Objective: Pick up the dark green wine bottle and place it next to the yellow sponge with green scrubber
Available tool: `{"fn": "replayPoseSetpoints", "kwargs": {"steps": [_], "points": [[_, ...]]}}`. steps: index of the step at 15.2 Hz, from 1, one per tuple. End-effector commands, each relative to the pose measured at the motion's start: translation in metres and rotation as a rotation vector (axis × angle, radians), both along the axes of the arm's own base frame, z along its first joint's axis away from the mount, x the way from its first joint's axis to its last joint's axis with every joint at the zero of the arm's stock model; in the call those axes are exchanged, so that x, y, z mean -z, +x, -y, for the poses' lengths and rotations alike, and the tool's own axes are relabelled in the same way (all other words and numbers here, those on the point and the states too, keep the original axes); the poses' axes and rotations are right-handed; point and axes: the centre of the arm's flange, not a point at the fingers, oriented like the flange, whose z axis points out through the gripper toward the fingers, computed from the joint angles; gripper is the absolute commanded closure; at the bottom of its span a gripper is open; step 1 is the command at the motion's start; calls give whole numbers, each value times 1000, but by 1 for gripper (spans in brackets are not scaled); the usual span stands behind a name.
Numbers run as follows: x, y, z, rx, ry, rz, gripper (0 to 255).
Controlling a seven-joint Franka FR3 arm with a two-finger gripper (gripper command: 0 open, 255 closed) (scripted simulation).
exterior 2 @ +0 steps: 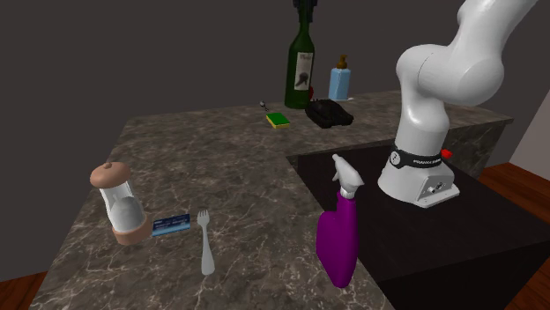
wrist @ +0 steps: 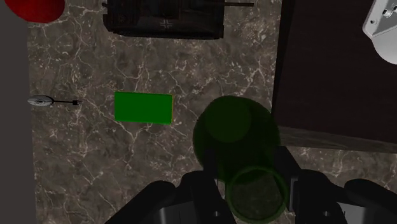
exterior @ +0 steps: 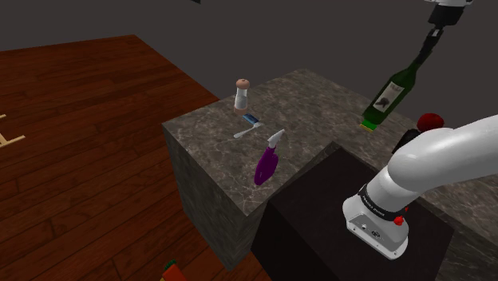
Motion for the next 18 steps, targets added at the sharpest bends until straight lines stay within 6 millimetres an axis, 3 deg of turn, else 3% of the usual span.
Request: {"fn": "replayPoseSetpoints", "kwargs": {"steps": [1,7,18], "points": [[11,-8,24,-1,-2,0,255],[48,-27,88,-1,-2,0,255],[106,-27,88,-1,-2,0,255]]}}
